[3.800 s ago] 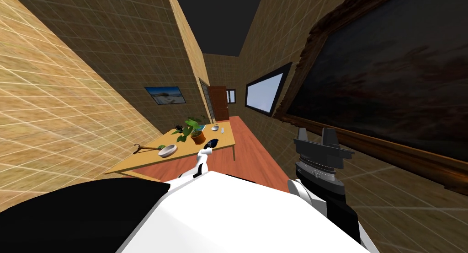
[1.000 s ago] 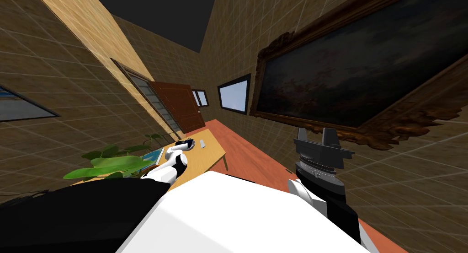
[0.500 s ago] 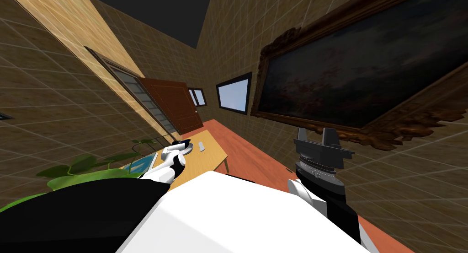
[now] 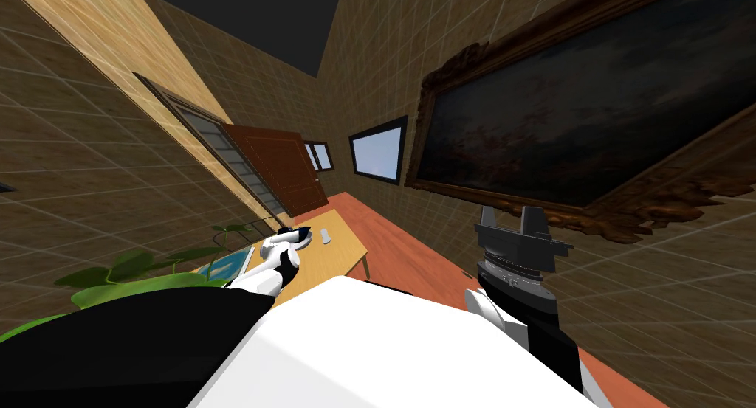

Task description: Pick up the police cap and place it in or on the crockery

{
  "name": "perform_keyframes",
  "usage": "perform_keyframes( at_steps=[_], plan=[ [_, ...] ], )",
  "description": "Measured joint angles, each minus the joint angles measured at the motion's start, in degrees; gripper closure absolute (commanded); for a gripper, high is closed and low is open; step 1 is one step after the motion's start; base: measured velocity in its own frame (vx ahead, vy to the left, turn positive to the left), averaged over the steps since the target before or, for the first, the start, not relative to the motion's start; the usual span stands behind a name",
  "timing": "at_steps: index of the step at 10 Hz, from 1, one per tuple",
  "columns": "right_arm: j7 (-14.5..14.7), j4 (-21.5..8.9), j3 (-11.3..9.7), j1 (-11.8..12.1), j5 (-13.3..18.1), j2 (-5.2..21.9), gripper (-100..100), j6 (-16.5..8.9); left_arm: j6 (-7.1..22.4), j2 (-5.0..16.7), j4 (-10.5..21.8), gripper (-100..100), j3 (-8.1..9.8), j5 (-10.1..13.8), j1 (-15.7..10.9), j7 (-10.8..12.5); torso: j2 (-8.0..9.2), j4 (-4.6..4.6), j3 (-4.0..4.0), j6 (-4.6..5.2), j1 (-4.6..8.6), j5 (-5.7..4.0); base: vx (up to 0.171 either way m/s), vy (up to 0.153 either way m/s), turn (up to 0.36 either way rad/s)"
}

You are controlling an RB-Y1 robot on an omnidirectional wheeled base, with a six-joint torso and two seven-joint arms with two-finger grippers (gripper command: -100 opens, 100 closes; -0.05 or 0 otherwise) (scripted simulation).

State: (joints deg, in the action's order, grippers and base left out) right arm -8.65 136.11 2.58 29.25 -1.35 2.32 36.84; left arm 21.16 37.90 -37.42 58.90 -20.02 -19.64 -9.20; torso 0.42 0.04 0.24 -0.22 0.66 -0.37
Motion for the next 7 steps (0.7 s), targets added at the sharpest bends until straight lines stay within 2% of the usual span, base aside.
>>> perform_keyframes(
  at_steps=[1,2,3,4,5,7],
  plan=[
    [0.00,0.00,0.01,0.03,0.00,0.00,0,0.00,-1.68,1.72,0.29,-100,-1.41,0.99,1.33,1.54,-0.43,-0.07,-0.22,-0.08,0.02,-0.03,0.204,-0.028,0.143],
    [0.00,0.01,0.00,0.02,0.00,0.00,0,0.01,-2.97,3.00,-0.37,-100,-3.27,3.23,3.32,2.99,-0.62,-0.14,-0.35,-0.02,0.07,-0.02,0.071,-0.019,0.037],
    [0.00,0.01,0.00,0.01,0.00,0.00,0,0.00,-3.38,3.29,-0.75,-100,-4.98,4.50,4.71,3.78,-0.34,-0.10,-0.22,0.00,0.06,0.00,0.042,-0.065,0.186],
    [0.00,0.00,0.00,0.02,0.00,-0.01,0,0.00,-4.48,5.42,-1.38,-100,-7.17,7.30,6.63,4.83,-0.18,-0.04,-0.10,-0.08,0.19,-0.06,0.049,-0.068,0.196],
    [0.00,0.00,0.00,0.01,0.00,0.00,0,0.00,-6.41,6.63,-0.60,-100,-8.76,8.61,7.89,6.51,-0.13,-0.04,-0.08,-0.04,0.21,-0.04,0.016,-0.022,0.064],
    [0.00,0.00,0.00,0.00,0.00,0.00,0,0.00,-7.59,6.93,-0.51,-100,-11.43,9.63,10.07,8.28,0.00,-0.01,0.00,0.01,-0.01,0.01,-0.007,0.010,-0.027]
  ],
)
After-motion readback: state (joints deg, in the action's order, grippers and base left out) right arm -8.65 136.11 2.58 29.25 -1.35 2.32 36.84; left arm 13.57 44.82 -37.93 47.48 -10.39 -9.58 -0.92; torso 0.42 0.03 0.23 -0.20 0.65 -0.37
